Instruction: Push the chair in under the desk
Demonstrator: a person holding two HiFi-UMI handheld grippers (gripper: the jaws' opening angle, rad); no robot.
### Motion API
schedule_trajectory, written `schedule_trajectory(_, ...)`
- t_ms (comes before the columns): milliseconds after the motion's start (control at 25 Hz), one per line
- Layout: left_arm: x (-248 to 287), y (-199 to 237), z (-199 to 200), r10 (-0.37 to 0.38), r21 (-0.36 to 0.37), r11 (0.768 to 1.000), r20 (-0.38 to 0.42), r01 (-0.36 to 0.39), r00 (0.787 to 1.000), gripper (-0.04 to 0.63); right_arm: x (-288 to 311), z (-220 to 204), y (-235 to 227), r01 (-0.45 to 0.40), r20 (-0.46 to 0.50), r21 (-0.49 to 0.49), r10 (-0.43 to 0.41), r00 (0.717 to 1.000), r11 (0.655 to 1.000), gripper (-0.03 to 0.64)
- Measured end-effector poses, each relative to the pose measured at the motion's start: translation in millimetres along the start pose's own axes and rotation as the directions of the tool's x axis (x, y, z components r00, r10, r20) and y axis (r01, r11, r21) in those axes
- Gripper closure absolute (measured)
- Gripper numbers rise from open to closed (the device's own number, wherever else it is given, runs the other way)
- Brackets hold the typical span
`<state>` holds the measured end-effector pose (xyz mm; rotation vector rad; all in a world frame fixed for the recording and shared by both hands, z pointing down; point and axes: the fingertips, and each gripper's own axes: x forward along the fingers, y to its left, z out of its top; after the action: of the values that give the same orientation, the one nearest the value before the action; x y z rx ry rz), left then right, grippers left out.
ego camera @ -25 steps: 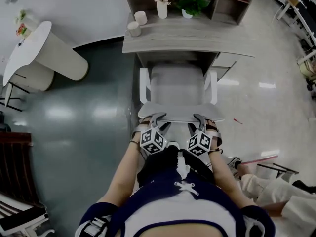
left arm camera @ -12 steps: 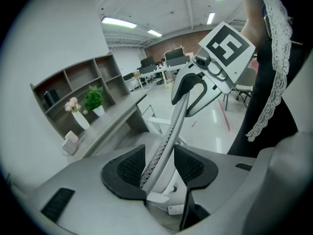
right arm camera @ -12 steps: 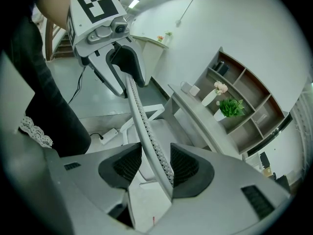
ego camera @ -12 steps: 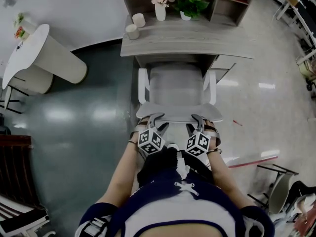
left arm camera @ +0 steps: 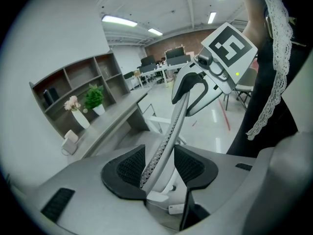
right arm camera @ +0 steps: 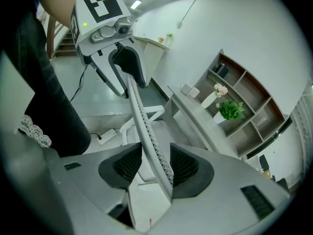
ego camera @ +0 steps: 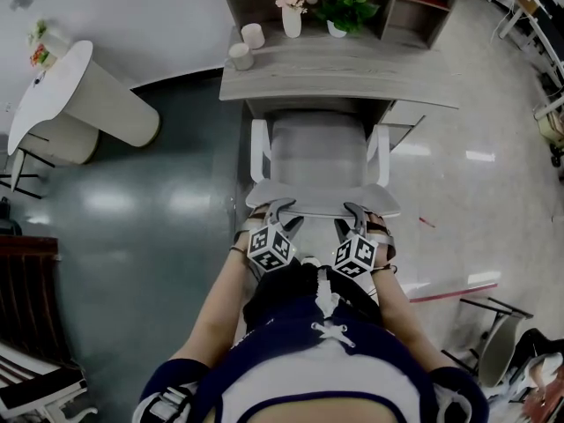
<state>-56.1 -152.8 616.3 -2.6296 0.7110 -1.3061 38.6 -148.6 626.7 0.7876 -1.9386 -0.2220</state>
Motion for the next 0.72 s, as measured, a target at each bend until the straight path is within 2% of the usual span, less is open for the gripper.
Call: schedule_trajectory(720,6,14,0,0.005,-0.007,1.000,0.000,-0.005,1.000,0.407,10,5,-11,0.010,0.007,-0.007,-0.010,1.000,1.000,0.446)
